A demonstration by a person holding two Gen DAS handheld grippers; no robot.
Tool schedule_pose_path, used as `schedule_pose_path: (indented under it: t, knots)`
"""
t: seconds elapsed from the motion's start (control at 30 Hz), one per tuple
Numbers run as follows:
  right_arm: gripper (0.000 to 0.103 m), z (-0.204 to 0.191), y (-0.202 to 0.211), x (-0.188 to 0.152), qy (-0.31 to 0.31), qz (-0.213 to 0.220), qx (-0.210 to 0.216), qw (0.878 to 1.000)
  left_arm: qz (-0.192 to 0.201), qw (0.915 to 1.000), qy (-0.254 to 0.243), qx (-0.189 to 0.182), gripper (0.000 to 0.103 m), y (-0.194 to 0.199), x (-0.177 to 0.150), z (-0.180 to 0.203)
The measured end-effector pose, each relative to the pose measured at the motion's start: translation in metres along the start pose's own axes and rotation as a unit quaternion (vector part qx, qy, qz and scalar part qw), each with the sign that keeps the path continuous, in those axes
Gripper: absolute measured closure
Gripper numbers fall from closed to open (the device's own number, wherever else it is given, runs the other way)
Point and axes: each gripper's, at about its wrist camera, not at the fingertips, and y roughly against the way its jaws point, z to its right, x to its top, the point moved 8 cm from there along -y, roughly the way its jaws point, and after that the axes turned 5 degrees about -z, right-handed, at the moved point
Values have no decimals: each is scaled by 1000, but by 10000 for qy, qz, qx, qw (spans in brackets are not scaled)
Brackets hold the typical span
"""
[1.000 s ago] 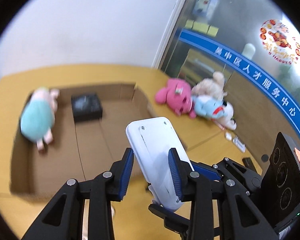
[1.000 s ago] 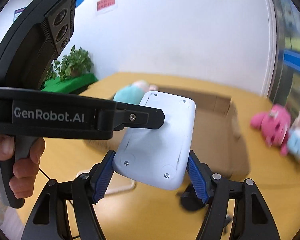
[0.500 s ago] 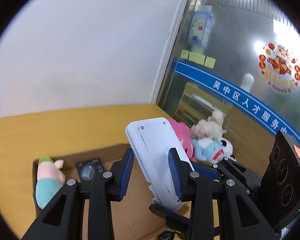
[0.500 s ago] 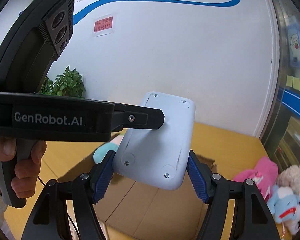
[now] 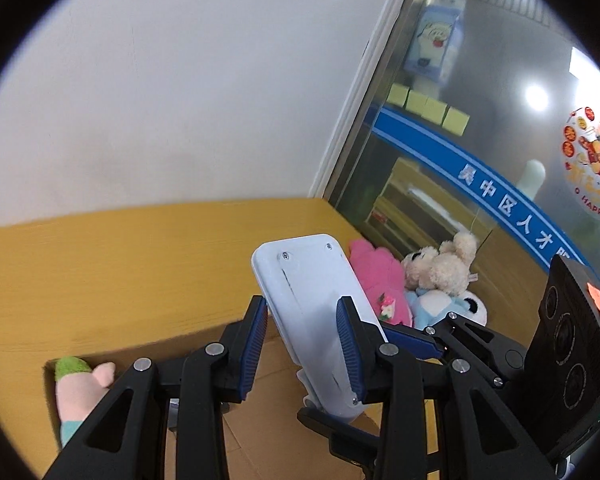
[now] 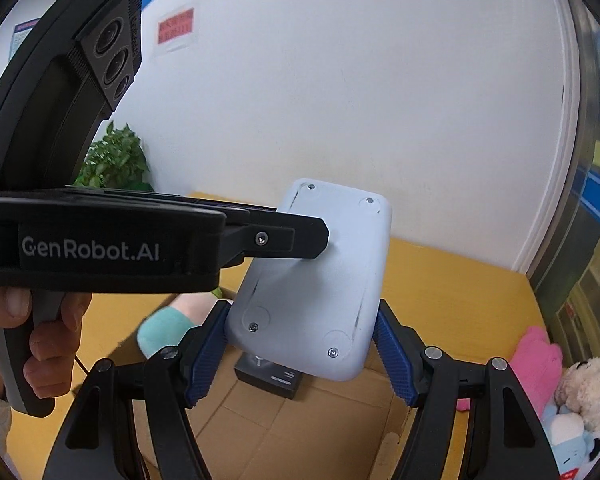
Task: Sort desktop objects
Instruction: 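Lift the white case with both grippers toward the cardboard box, then lower the white case into the box with both grippers and open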
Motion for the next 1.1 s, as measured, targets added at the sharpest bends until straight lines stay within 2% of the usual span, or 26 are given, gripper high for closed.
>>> schedule_pose_path:
  t: [0.23,0.4,0.53,0.77,0.83,1.1]
  knots:
    - [35,39,-92,-55,-447,-859,151,9952,-873,9948,487,-179,68,-108,-41,-39]
    - [35,60,-157,-102,-676,-1522,179,9859,-1446,9848,910,-313,68,-178,-77,-61]
    - [35,72,-192,-131,-940,-1910,241,9768,-1760,9783,1049,-321,68,-211,-95,-68]
    - [35,79,-225,-164,-1110,-2395,211,9643,-2166,9678,1257,-250,68,-243,-119,-76]
    - [35,80,-231,-169,-1092,-2475,131,9626,-2134,9696,1182,-182,68,-245,-118,-75]
    - [31,82,-237,-170,-1168,-2581,80,9590,-2257,9663,1236,-12,66,-244,-119,-77]
